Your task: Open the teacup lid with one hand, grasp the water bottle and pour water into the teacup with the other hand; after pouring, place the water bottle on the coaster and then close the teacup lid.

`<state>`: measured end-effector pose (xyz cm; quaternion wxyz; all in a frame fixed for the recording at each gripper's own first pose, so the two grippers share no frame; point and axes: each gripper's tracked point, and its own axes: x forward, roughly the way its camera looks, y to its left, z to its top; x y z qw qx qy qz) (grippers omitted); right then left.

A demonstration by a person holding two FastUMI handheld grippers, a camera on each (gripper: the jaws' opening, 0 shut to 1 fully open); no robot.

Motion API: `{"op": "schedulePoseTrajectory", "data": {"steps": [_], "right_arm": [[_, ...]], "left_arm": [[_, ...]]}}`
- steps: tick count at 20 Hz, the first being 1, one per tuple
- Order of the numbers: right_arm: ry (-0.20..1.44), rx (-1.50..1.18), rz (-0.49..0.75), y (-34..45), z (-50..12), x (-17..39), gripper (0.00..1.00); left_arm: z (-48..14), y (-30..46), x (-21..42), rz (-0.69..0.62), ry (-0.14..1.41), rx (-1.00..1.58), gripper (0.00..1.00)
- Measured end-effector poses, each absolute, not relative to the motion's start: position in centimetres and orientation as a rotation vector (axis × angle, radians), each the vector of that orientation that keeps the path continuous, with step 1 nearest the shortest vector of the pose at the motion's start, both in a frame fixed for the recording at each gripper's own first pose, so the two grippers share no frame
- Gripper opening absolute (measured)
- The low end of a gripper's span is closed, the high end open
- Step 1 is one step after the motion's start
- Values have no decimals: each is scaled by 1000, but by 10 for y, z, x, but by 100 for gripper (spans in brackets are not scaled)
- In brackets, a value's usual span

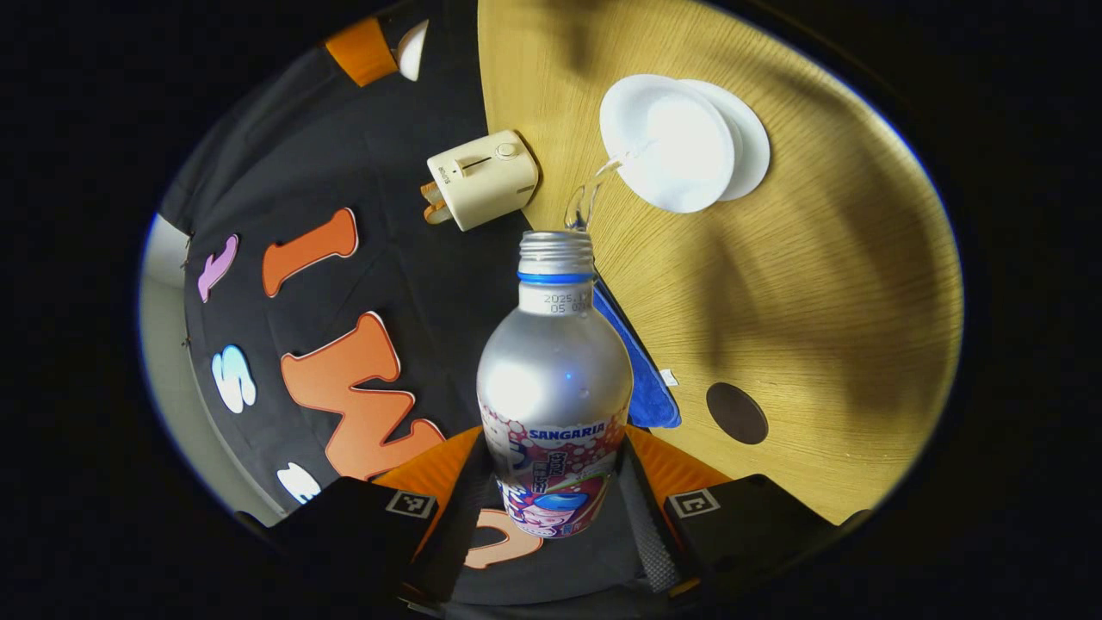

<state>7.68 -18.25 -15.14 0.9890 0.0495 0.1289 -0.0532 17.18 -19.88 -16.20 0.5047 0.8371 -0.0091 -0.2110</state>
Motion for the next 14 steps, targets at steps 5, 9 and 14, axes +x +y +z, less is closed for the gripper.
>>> {"op": "schedulePoseTrajectory", "data": {"steps": [5, 9, 14], "right_arm": [[260, 105, -98, -181, -153, 78, 18], [260, 108, -90, -179, -155, 78, 18], [261, 115, -92, -181, -156, 77, 18]], "left_arm": [[-166, -200, 171, -518, -24, 2045, 83], [-171, -203, 168, -530, -25, 2067, 83], [-172, -210, 167, -538, -46, 2083, 83]]}}
